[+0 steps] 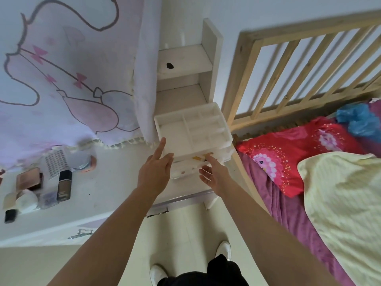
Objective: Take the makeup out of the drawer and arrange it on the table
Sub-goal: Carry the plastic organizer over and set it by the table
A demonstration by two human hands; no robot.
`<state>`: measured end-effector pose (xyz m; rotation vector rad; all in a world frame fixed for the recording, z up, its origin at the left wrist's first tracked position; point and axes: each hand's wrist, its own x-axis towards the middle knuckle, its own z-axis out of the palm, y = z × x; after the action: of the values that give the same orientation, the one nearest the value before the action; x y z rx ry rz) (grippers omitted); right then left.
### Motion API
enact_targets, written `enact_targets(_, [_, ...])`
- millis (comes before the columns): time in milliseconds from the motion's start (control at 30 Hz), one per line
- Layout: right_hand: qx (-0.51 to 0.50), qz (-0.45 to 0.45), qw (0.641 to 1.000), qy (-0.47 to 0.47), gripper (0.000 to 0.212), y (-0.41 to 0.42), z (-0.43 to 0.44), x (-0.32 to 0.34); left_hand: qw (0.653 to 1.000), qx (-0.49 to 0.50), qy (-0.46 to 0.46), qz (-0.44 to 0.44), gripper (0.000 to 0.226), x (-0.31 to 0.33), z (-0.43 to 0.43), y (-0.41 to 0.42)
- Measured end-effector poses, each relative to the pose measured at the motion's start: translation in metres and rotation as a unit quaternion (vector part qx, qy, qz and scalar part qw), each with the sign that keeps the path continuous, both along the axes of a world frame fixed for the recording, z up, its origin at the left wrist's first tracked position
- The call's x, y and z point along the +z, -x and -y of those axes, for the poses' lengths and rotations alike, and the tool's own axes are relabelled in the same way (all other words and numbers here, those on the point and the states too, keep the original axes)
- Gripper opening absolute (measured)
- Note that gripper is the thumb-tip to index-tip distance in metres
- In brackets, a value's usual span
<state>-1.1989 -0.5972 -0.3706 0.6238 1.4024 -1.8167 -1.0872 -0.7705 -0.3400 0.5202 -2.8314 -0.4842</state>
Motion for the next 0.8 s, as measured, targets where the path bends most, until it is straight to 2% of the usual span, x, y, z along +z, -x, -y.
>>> enact_targets(233, [-0.057,0.004,0.997,-0.059,0.073,-0.013,-0.01,-0.007,1.0,0.003,-0.004,-0.01,0.029,-0.006,0.0,0.001])
enact_targets(367, [-0.074,0.007,0.996,-0.048,0.076,-0.036,-0.028,-0.016,1.0,0.001,-0.016,-0.019,0.031,-0.009,0.0,0.001])
enact_targets(533, [-0.064,0.006,0.998,-0.028,0.097,-0.048,-0.036,-0.006,0.999,-0.009,-0.024,-0.019,0.032,-0.013,0.002,0.0])
enact_targets(600, [-0.056,-0.026,0.993,-0.101,0.1,-0.051,-0.037,0.002,1.0,-0.017,-0.026,-0.003,0.034,-0.012,0.003,-0.001])
enact_targets(633, [-0.042,-0.073,0.978,-0.189,0.101,-0.053,-0.038,0.005,0.999,-0.022,-0.031,0.011,0.038,-0.011,0.002,-0.001])
enact_targets(700, [-0.005,-0.211,0.907,-0.364,0.104,-0.054,-0.04,0.011,0.998,-0.036,-0.044,0.033,0.053,-0.01,-0.001,-0.005])
enact_targets(733, [0.014,-0.286,0.862,-0.419,0.102,-0.054,-0.041,0.015,0.997,-0.039,-0.053,0.032,0.062,-0.011,-0.004,-0.007])
enact_targets(800, [0.071,-0.431,0.777,-0.453,0.086,-0.049,-0.042,0.022,0.995,-0.017,-0.097,0.012,0.074,-0.013,-0.012,-0.014])
